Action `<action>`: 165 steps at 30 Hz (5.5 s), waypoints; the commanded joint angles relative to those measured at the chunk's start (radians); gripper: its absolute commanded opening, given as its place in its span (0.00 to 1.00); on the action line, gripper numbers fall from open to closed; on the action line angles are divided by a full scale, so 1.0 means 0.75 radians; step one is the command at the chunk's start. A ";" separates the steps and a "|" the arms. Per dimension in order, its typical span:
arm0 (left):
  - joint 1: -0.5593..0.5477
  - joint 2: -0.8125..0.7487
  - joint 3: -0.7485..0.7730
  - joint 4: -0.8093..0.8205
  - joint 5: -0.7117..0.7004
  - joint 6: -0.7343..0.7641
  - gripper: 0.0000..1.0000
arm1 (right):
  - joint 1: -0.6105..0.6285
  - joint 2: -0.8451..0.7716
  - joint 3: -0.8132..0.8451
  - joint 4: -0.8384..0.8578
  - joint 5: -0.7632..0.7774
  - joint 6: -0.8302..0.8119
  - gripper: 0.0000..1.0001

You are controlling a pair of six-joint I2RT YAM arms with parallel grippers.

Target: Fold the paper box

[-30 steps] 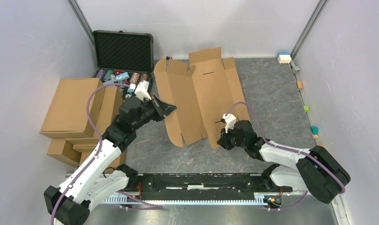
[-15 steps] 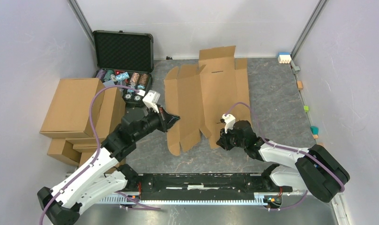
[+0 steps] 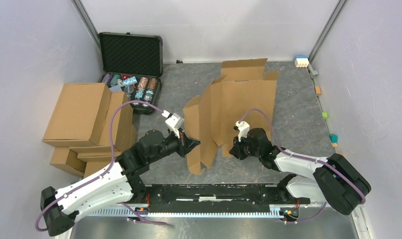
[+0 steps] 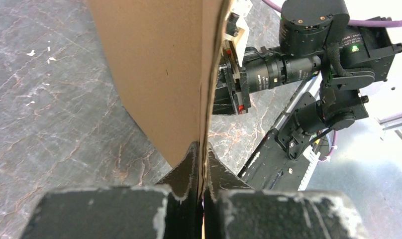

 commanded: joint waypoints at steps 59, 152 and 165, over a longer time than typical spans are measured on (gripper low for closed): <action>-0.262 0.120 -0.031 0.023 -0.359 0.269 0.02 | -1.285 -0.110 -0.100 -0.013 -0.400 0.246 0.87; -0.285 0.106 -0.131 0.103 -0.387 0.238 0.02 | -0.817 -0.143 -0.371 1.468 -0.870 1.407 0.32; -0.285 0.086 -0.097 0.053 -0.417 0.279 0.02 | -0.834 -0.405 0.157 -0.337 0.055 0.022 0.93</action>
